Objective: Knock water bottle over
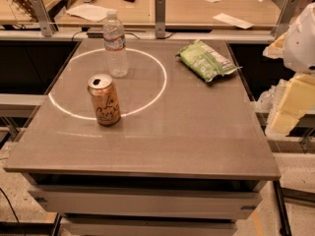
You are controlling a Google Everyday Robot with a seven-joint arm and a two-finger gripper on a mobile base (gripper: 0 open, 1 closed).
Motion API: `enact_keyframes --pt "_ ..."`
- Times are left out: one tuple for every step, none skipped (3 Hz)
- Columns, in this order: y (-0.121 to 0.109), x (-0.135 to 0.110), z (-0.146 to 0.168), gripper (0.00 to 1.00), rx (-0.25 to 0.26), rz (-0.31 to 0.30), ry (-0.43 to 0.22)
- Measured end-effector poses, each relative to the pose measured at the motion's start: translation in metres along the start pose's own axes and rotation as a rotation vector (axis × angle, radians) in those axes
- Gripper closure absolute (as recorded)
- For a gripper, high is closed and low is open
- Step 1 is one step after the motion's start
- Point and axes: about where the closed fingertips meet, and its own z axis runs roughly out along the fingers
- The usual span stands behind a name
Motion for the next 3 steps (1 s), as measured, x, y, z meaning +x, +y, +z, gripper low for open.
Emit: enact_keyframes --pt "0.0 0.0 0.0 0.0 0.0 0.0 0.0" --pt "-0.0018 -0.0013 -0.0019 0.0 -0.012 0.022 -0.036" --pt "-0.0068 0.0049 -0.0059 0.0 0.006 0.087 -0.151"
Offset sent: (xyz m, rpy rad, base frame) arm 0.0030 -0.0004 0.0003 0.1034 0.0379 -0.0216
